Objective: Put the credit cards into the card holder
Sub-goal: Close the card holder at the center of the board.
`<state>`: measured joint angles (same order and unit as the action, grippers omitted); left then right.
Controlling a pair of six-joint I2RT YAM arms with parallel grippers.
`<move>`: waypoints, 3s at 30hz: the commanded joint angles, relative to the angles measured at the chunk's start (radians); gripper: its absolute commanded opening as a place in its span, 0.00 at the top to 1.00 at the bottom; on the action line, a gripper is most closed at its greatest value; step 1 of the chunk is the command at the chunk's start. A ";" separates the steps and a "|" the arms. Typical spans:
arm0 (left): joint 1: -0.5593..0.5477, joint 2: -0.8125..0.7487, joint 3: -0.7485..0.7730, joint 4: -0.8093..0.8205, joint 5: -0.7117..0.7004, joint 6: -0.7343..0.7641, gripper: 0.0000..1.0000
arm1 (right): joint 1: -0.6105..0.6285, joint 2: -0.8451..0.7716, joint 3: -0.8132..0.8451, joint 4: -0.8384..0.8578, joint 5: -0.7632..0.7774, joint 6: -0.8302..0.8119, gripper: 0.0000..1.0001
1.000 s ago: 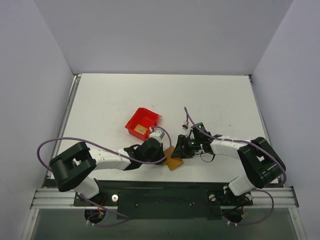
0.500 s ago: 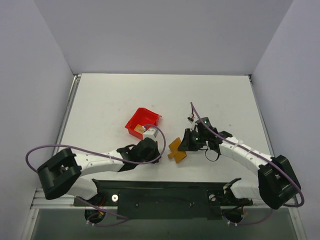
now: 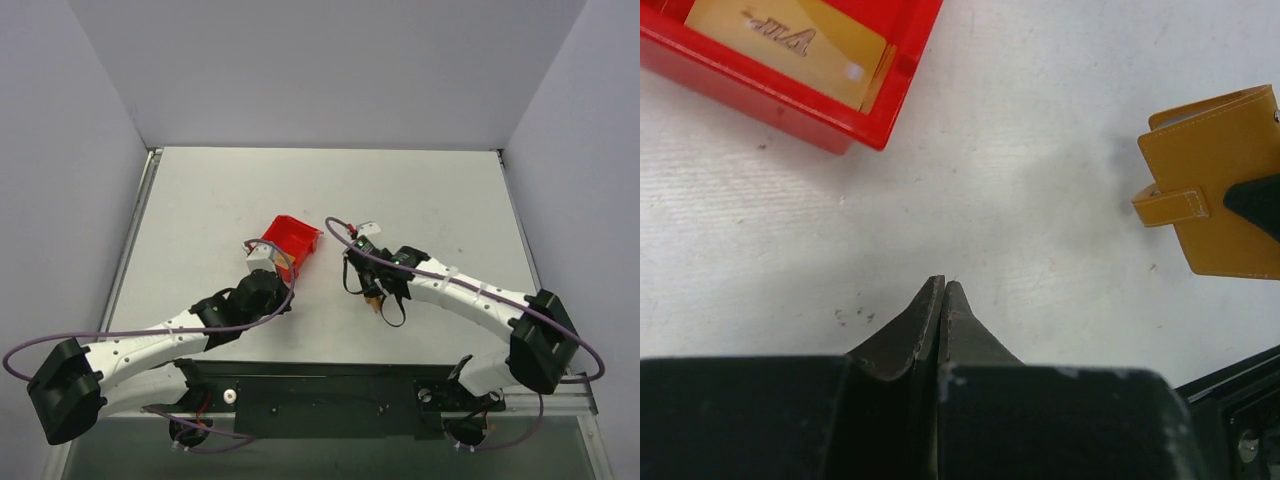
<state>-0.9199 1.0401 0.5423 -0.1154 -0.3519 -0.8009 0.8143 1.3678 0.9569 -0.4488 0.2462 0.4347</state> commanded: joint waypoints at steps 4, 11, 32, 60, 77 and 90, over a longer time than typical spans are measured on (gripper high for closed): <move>0.010 -0.022 -0.038 -0.021 0.013 -0.015 0.97 | 0.144 0.180 0.043 -0.110 0.229 0.022 1.00; 0.012 -0.023 -0.050 -0.026 0.016 -0.021 0.98 | 0.290 0.321 0.109 -0.107 0.262 0.052 1.00; 0.038 -0.045 -0.104 -0.041 -0.002 -0.058 0.98 | 0.284 0.142 0.005 0.232 -0.237 0.016 0.56; -0.043 0.508 0.136 0.490 0.352 0.103 0.86 | -0.311 -0.133 -0.297 0.305 -0.525 0.096 0.66; -0.066 0.526 0.042 0.474 0.395 0.060 0.88 | -0.319 -0.092 -0.307 0.338 -0.576 0.099 0.67; -0.068 0.572 0.025 0.447 0.386 0.040 0.90 | -0.320 -0.026 -0.308 0.418 -0.709 0.108 0.67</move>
<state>-0.9848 1.5726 0.5755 0.3637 0.0353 -0.7578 0.5026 1.3289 0.6613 -0.0784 -0.3889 0.5312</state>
